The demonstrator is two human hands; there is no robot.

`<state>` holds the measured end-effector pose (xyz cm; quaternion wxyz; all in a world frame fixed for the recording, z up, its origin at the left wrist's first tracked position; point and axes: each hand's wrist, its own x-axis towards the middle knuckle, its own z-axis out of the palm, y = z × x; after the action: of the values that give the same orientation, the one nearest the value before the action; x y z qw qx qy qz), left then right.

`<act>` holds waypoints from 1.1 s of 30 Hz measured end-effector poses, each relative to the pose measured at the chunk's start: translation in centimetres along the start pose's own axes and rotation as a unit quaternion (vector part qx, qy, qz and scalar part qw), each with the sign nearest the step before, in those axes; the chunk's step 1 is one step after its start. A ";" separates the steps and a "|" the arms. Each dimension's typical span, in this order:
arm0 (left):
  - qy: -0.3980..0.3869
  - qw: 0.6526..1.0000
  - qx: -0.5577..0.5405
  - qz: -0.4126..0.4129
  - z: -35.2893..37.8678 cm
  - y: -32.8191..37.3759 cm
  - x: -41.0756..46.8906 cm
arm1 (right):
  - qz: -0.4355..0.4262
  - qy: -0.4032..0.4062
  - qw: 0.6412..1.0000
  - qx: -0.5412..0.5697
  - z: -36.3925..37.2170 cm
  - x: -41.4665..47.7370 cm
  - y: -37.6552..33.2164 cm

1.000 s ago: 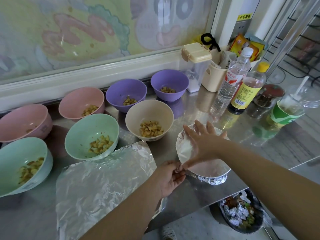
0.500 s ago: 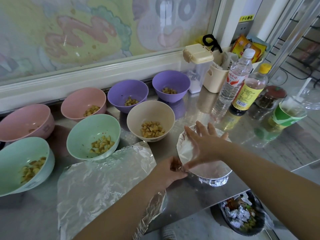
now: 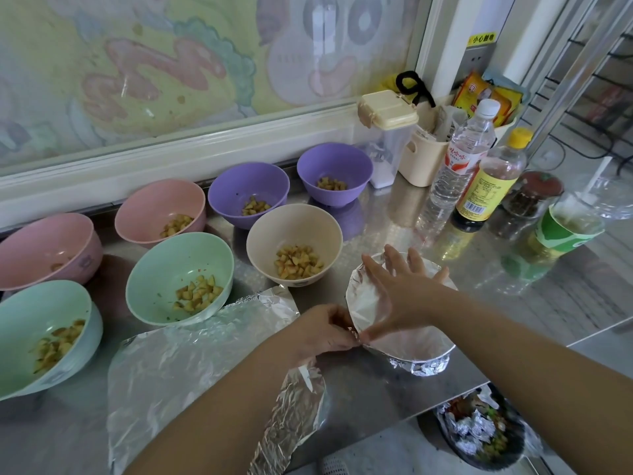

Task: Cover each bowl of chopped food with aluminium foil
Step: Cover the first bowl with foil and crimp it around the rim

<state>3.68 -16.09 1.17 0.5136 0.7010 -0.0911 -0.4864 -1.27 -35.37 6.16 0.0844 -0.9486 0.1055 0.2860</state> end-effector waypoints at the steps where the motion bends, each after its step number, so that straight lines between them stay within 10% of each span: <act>1: -0.005 0.998 -0.058 -0.021 0.3 0.2 -0.1 | 0.000 0.002 1.000 0.000 0.0 -0.1 0.0; 10: 0.077 0.866 -0.471 -0.151 4.5 -1.0 -1.3 | -0.002 0.018 1.000 0.001 0.6 0.3 0.2; 20: 0.092 0.841 -0.500 -0.184 5.4 1.9 -1.8 | -0.002 0.024 1.000 0.004 0.8 0.4 0.3; 33: -0.165 0.829 -0.496 -0.201 2.1 5.4 -2.3 | 0.001 0.029 1.000 -0.004 0.8 0.3 0.1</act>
<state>2.86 -18.43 6.88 0.6601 0.2642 0.2220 -0.6672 -1.49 -35.29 5.30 0.0775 -0.9568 0.1073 0.2589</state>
